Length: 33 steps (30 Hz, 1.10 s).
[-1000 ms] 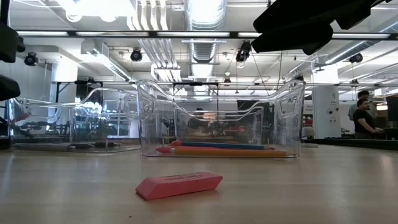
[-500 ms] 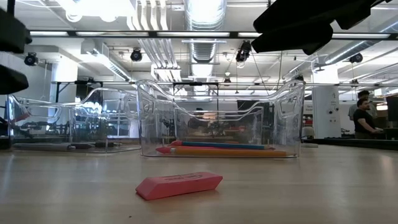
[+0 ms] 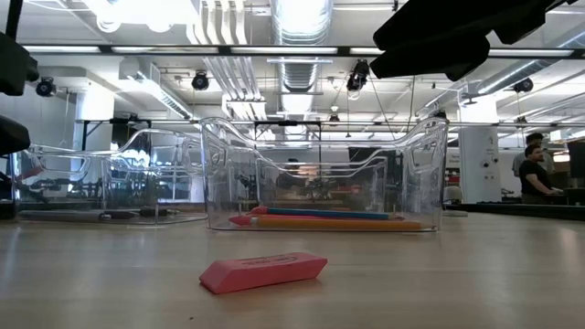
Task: Sort crayons/erasers/pens/pencils in bins
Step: Put the orange eraser into the top right transparent bin
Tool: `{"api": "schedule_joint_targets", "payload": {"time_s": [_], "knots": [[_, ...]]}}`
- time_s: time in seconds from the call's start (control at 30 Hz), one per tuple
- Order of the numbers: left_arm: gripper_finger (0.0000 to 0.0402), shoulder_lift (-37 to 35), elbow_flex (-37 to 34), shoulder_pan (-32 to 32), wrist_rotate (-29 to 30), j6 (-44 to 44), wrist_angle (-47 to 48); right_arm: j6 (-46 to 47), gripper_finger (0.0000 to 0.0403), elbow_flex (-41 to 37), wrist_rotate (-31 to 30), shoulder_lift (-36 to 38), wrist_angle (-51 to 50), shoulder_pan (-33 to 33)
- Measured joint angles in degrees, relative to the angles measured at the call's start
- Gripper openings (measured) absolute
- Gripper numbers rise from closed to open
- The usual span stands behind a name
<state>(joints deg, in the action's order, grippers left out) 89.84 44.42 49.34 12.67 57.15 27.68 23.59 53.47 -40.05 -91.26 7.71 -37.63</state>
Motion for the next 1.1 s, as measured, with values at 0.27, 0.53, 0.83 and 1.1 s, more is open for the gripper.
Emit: {"api": "schedule_joint_targets", "payload": {"time_s": [0.27, 0.53, 0.83, 1.1], "knots": [[0.0168, -0.09, -0.59, -0.01, 0.39, 0.67, 0.08, 0.00, 0.0237, -0.02, 0.00, 0.00, -0.14, 0.00], [0.0013, -1.39, 1.57, -1.44, 3.07, -2.06, 1.10, -0.45, 0.0237, -0.02, 0.00, 0.00, -0.14, 0.00], [0.0017, -16.22, 6.98, -9.82, 18.28, -24.80, -1.46, -2.17, 0.0237, -0.02, -1.62, 0.00, 0.44, 0.27], [0.0009, -21.67, 2.44, -17.23, 17.15, -50.50, -35.66, -10.66, 0.0237, -0.02, -4.59, 0.00, 14.52, 2.38]]}}
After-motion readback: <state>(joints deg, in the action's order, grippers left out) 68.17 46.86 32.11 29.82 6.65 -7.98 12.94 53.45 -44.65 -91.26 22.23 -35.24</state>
